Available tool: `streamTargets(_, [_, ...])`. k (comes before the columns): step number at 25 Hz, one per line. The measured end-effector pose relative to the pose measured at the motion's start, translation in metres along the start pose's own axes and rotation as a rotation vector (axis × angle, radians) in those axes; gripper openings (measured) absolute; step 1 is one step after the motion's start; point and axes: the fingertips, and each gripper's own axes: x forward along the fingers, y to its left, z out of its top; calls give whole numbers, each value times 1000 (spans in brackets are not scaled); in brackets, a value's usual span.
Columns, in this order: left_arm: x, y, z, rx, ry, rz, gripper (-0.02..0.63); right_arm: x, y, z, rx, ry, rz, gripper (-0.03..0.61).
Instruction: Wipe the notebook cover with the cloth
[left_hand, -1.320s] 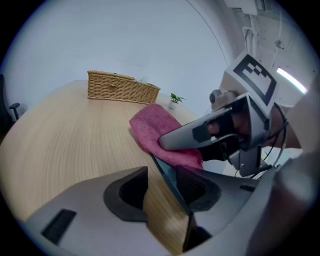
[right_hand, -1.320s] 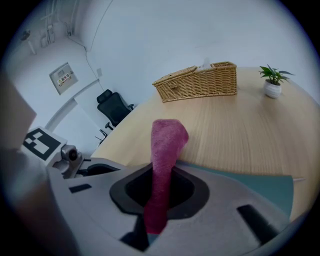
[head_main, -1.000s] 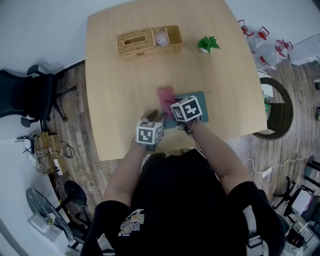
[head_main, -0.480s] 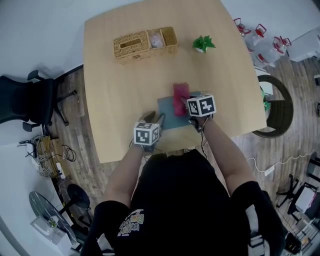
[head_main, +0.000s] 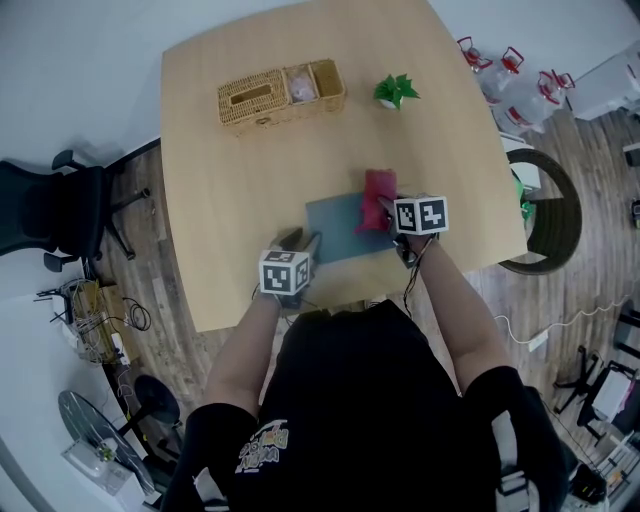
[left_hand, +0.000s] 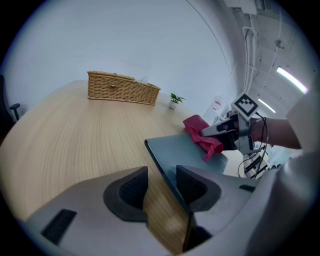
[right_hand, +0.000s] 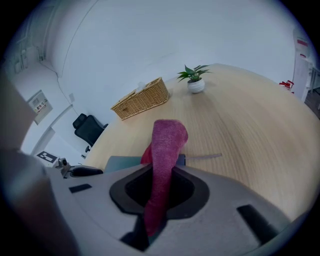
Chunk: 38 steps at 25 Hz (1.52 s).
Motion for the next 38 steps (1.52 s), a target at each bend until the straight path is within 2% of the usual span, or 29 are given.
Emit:
streamTargets(11, [-1, 0, 1, 13, -5, 10, 175, -27, -37, -7, 54, -16, -67, 63])
streamTargets(17, [-3, 1, 0, 9, -8, 9, 175, -56, -51, -12, 75, -75, -79, 63])
streamTargets(21, [-8, 4, 1, -27, -30, 38, 173, -81, -60, -13, 81, -123, -75, 63])
streamTargets(24, [-22, 6, 9, -66, -90, 80, 156, -103, -62, -11, 86, -185, -44, 63])
streamTargets(28, [-43, -4, 18, -87, -186, 87, 124, -134, -53, 0, 69, -293, 37, 63])
streamTargets(34, [-102, -31, 33, -101, -345, 186, 30, -173, -22, 9, -73, -368, 160, 63])
streamTargets(38, [-132, -63, 28, -138, -451, 197, 17, -190, 4, 6, -168, -380, 258, 63])
